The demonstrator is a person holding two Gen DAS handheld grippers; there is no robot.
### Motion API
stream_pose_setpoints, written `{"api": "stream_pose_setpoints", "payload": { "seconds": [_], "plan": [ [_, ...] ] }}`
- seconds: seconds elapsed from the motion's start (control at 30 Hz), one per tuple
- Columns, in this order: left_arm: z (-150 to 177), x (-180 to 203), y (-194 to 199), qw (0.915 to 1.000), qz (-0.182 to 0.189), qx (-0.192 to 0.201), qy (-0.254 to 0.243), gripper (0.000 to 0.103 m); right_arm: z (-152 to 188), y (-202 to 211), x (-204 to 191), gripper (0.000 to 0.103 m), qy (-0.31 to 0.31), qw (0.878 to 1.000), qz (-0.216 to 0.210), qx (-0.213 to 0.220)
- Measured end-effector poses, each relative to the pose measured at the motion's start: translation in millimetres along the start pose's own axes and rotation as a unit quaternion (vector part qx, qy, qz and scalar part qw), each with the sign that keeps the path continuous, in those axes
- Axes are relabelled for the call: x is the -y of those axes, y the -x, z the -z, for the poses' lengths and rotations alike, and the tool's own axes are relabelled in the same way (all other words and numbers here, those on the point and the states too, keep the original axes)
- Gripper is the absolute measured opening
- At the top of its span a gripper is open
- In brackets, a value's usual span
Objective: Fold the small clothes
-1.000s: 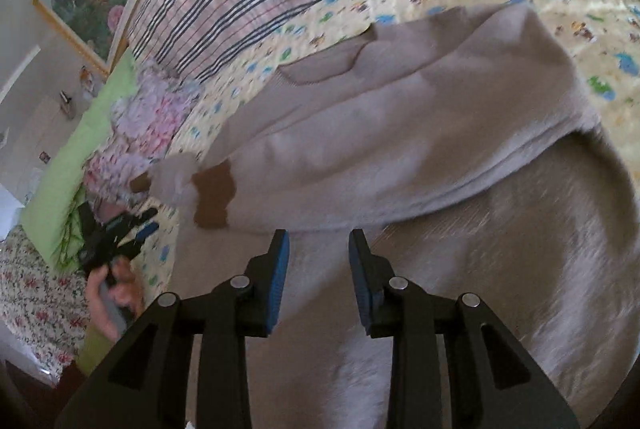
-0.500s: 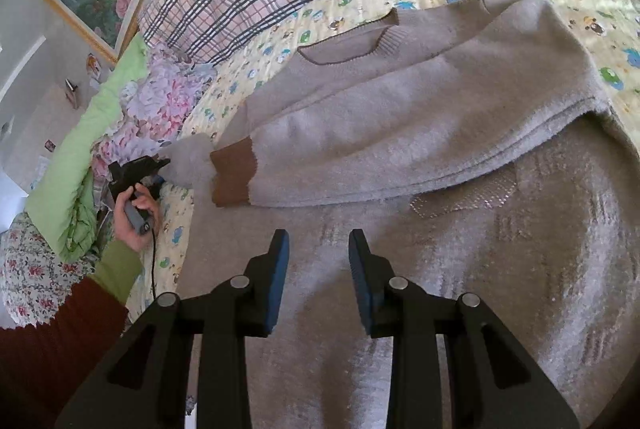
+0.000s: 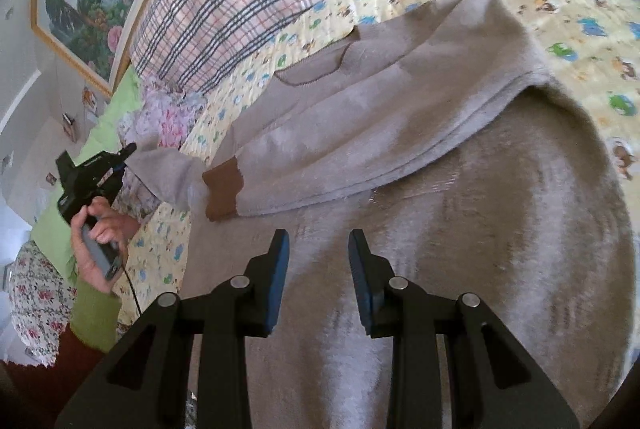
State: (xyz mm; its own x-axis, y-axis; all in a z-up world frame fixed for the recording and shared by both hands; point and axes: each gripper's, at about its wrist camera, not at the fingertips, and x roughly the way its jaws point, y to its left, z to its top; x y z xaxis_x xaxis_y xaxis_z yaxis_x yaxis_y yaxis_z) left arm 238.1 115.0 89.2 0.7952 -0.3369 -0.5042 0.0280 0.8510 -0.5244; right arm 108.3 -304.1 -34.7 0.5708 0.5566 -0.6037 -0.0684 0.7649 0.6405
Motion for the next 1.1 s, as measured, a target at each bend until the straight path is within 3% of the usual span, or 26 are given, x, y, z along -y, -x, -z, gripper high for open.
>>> {"api": "stream_pose_setpoints", "payload": {
  "seconds": [0.1, 0.27, 0.4, 0.53, 0.6, 0.77, 0.83, 0.93, 1.0, 1.1],
  "plan": [
    [35, 64, -26, 0.9962, 0.029, -0.035, -0.074, 0.003, 0, 14, 11, 0.032, -0.011, 1.000, 0.009, 0.014],
    [109, 139, -73, 0.9769, 0.034, -0.105, -0.183, 0.003, -1, 41, 36, 0.032, -0.038, 0.998, 0.028, 0.041],
    [157, 159, -97, 0.9624, 0.012, -0.137, -0.234, 0.003, -2, 58, 54, 0.032, -0.057, 0.996, 0.043, 0.060],
    [182, 162, -110, 0.9535, 0.000, -0.156, -0.258, 0.005, -3, 67, 65, 0.032, -0.069, 0.994, 0.049, 0.070],
    [190, 161, -110, 0.9498, 0.001, -0.167, -0.264, 0.017, -4, 68, 67, 0.032, -0.072, 0.993, 0.050, 0.073],
    [194, 146, -88, 0.9496, 0.005, -0.174, -0.261, 0.027, -11, 63, 59, 0.032, -0.063, 0.994, 0.048, 0.074],
    [192, 136, -72, 0.9528, 0.003, -0.169, -0.252, 0.036, -14, 59, 54, 0.032, -0.055, 0.995, 0.046, 0.071],
    [188, 112, -45, 0.9581, -0.013, -0.161, -0.237, 0.043, -21, 45, 41, 0.041, -0.039, 0.996, 0.045, 0.063],
    [181, 90, -27, 0.9630, -0.029, -0.150, -0.222, 0.049, -27, 32, 30, 0.045, -0.023, 0.997, 0.040, 0.058],
    [166, 53, -12, 0.9694, -0.084, -0.125, -0.193, 0.052, -36, 8, 4, 0.046, 0.016, 0.998, 0.030, 0.044]
  ]
}}
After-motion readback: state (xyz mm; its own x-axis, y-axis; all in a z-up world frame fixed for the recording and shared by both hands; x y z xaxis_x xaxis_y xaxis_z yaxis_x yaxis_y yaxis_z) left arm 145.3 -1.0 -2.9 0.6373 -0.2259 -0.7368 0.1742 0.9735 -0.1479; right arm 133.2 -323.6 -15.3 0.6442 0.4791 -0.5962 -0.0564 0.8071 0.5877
